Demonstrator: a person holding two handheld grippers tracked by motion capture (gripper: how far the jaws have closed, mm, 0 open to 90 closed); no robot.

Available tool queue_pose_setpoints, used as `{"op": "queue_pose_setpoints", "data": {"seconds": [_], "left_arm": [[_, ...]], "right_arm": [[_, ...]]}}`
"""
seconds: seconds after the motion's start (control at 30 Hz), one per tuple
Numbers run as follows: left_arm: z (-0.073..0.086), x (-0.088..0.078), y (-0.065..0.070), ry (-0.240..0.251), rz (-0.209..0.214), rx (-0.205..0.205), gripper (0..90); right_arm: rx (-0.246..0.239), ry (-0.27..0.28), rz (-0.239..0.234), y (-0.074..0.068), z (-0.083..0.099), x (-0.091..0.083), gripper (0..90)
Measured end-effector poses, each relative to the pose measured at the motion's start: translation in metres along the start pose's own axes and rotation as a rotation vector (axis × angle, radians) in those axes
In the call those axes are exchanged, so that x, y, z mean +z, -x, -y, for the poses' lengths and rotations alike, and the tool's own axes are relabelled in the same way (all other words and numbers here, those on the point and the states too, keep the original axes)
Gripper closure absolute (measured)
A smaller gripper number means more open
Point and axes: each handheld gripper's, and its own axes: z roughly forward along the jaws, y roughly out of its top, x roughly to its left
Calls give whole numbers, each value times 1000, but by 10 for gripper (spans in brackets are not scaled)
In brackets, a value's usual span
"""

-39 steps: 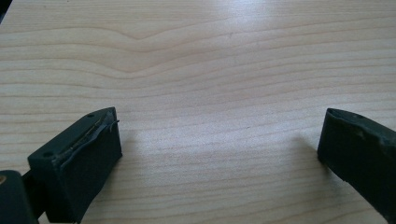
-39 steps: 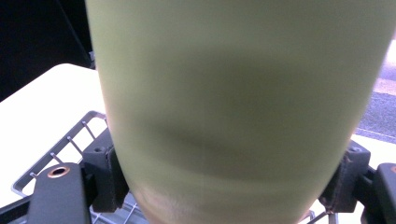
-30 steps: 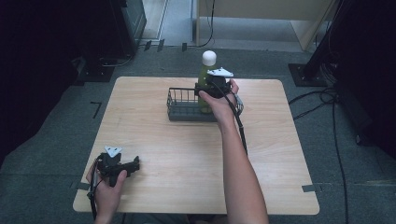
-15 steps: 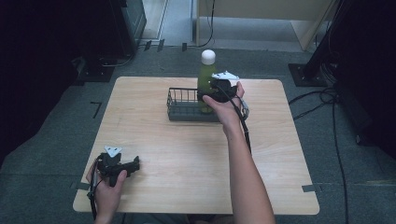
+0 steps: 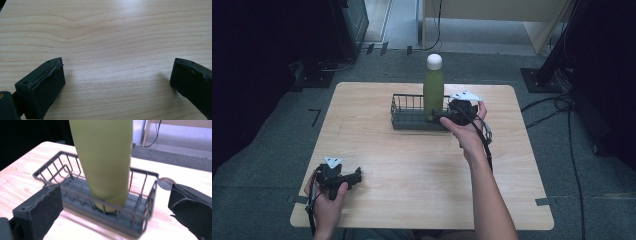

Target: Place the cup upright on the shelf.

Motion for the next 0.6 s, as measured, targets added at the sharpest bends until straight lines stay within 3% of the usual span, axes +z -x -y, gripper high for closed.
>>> {"op": "queue_pose_setpoints", "data": {"seconds": [0.33, 0.6], "left_arm": [[0, 0, 0, 0, 0, 0, 0], [0, 0, 0, 0, 0, -1, 0]], "right_arm": [[18, -8, 22, 18, 36, -28, 0], [5, -22, 53, 29, 58, -46, 0]]}}
